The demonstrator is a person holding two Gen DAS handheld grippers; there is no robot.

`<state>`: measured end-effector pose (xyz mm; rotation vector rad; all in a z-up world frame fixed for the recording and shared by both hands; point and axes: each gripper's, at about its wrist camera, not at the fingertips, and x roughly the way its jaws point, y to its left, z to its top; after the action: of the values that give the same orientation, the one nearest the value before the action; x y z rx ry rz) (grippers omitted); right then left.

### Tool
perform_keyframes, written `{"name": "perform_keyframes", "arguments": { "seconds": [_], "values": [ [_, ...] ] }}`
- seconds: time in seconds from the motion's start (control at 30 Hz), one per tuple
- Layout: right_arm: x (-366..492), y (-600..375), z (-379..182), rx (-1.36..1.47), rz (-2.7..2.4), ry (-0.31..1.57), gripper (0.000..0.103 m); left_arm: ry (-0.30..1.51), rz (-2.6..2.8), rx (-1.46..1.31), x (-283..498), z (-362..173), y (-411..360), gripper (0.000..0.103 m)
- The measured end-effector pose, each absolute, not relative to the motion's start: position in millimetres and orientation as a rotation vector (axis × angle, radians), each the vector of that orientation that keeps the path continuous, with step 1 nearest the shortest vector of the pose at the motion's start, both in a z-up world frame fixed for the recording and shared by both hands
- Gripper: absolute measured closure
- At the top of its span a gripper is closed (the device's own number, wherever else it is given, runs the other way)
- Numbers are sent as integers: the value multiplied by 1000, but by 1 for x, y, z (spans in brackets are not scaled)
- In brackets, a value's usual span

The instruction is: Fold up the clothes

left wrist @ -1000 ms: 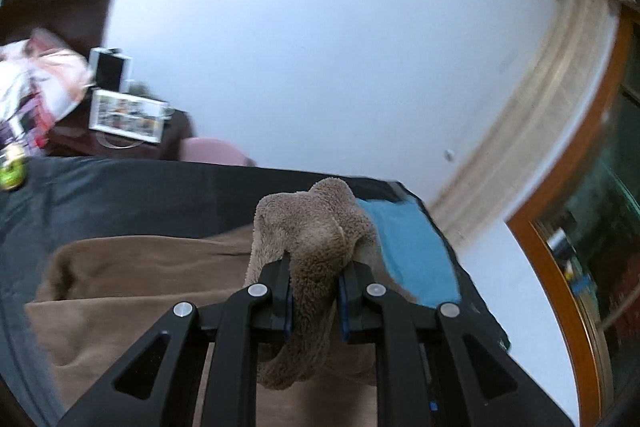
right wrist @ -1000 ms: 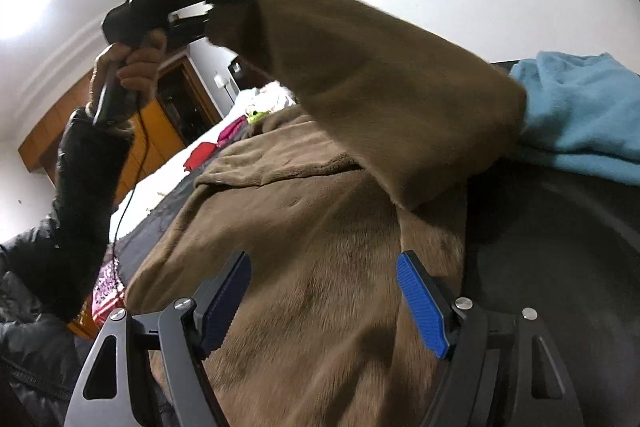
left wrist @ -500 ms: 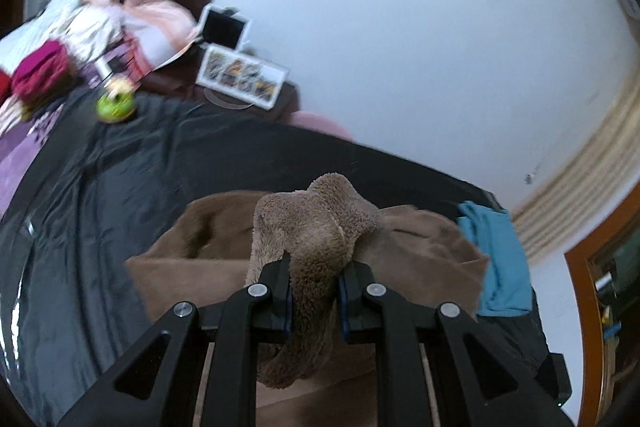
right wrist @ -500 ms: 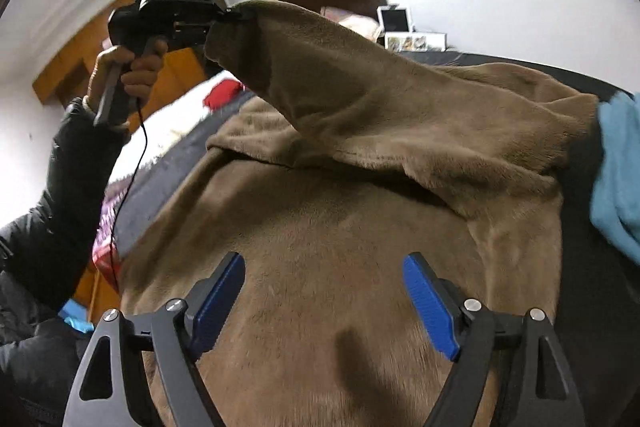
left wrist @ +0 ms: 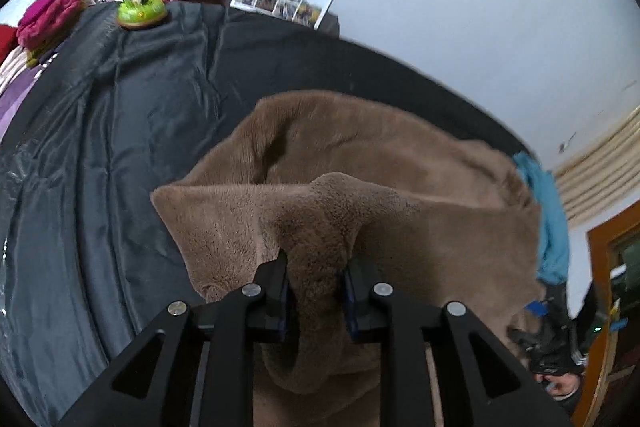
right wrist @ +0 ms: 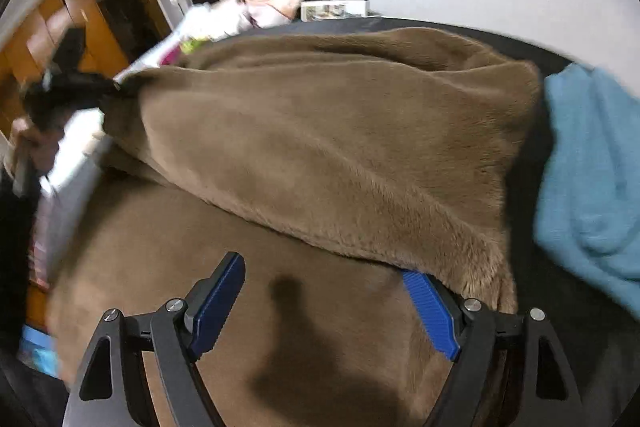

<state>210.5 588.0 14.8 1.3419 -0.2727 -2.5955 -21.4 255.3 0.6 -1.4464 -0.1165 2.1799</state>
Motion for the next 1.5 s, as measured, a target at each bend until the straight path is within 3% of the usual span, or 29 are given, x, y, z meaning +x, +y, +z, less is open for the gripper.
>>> {"name": "perform_keyframes", "arguments": {
  "seconds": [0.03,0.1,0.17,0.33,0.43,0.6,0.9,1.1,1.5],
  "values": [
    [213,589,18,1345,-2604,-251,20,-86,2192,-1455,-22,-3,258,78],
    [219,590,25,1352,-2619,-207,20,-40,2222,-1472,-25,-6,260,66],
    [225,592,31,1358,-2635,-163,20,-12,2276,-1485,-27,-7,256,39],
    [219,600,59,1249,-2744,-136,20,49,2372,-1392,-13,8,238,31],
    [206,608,75,1163,-2814,-179,20,116,2422,-1319,2,18,240,29],
    [153,609,48,1276,-2815,-176,20,195,2369,-1205,23,23,261,29],
    [102,627,-1,1464,-2848,-58,20,299,2317,-1304,17,-24,291,28],
    [89,633,-13,1483,-2879,11,2,286,2333,-1310,10,-39,288,22],
    [169,607,37,1256,-2873,34,2,300,2388,-1259,47,-14,269,21]
  ]
}}
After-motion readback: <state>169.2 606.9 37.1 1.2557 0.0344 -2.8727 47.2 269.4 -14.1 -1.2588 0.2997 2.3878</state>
